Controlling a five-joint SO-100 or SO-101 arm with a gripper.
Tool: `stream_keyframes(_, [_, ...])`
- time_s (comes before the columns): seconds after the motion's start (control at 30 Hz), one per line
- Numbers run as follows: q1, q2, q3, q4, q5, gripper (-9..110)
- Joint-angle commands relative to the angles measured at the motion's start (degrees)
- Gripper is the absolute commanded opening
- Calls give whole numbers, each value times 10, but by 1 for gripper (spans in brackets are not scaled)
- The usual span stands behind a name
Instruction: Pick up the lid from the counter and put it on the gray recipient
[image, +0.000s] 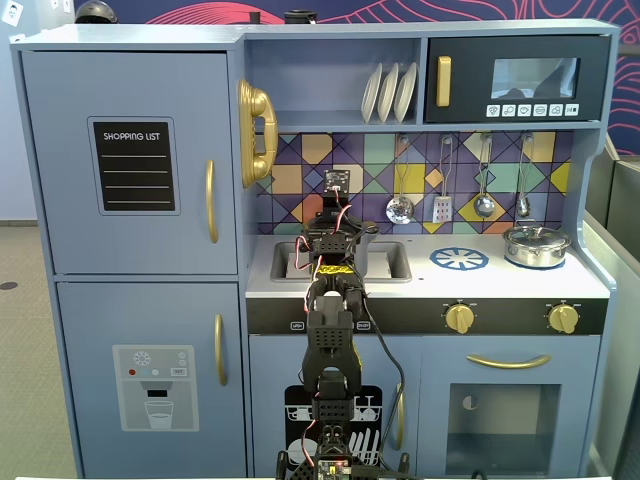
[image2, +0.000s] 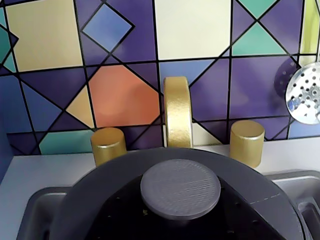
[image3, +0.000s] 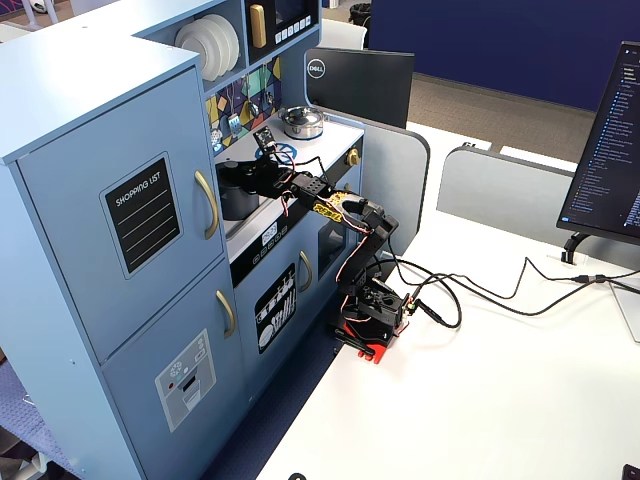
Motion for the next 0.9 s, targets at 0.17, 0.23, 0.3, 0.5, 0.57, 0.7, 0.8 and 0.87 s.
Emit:
stream_keyframes(0.17, [11, 1, -10, -18, -24, 0])
stream_keyframes(0.23, [11, 1, -10, -16, -28, 0])
stream_keyframes(0.3, [11, 1, -10, -12, -33, 0])
stream_keyframes(0.5, [10, 10, -9, 5, -38, 0])
stream_keyframes(0.57, [11, 13, -9, 15, -47, 5])
stream_keyframes(0.7, [13, 25, -11, 40, -54, 13])
stream_keyframes(0.8, [9, 45, -15, 97, -37, 15])
stream_keyframes(0.87, [6, 61, -15, 132, -30, 15])
